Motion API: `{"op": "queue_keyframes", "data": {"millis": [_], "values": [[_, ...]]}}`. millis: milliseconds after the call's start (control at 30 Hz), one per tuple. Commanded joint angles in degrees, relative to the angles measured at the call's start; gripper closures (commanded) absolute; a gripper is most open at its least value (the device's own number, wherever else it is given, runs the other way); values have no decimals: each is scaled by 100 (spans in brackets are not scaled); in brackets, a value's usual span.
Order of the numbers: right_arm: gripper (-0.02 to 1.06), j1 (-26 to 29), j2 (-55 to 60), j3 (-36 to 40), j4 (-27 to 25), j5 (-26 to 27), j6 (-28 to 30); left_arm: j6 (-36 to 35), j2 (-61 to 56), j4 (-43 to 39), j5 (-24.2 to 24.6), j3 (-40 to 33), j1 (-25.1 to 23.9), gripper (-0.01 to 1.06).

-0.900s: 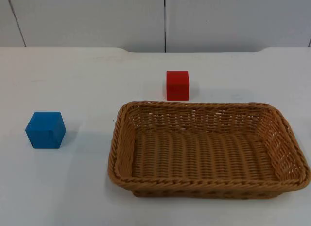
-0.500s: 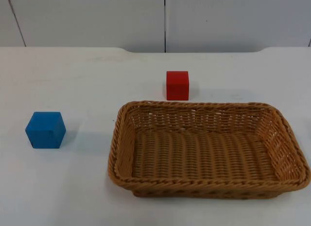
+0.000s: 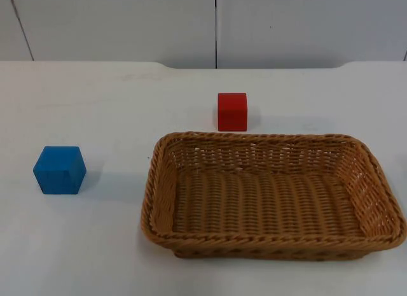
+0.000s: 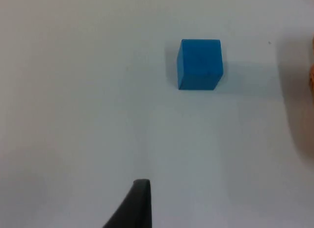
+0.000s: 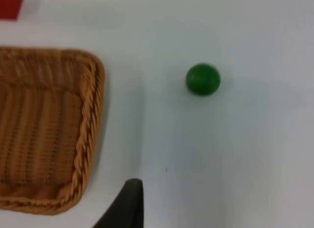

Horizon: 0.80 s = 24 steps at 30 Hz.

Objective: Place all geometric objects except the red cube into the basket.

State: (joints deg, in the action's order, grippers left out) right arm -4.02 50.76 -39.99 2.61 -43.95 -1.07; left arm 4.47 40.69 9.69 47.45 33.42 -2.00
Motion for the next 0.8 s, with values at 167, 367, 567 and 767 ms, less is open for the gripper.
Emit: {"op": "queue_keyframes", "data": {"millis": [167, 367, 567, 767], "values": [[-1, 43, 544, -36, -150, 14, 8, 52, 569, 141, -360, 53, -12, 0], [-1, 43, 553, -36, -150, 46, 8, 272, 1638, 216, -456, 557, -12, 0], [-1, 43, 553, -36, -150, 68, 8, 670, 2976, 537, -458, 1334, 10, 0], [-1, 43, 553, -36, -138, 90, 8, 734, 4337, 464, -517, 2115, 400, 0]]}}
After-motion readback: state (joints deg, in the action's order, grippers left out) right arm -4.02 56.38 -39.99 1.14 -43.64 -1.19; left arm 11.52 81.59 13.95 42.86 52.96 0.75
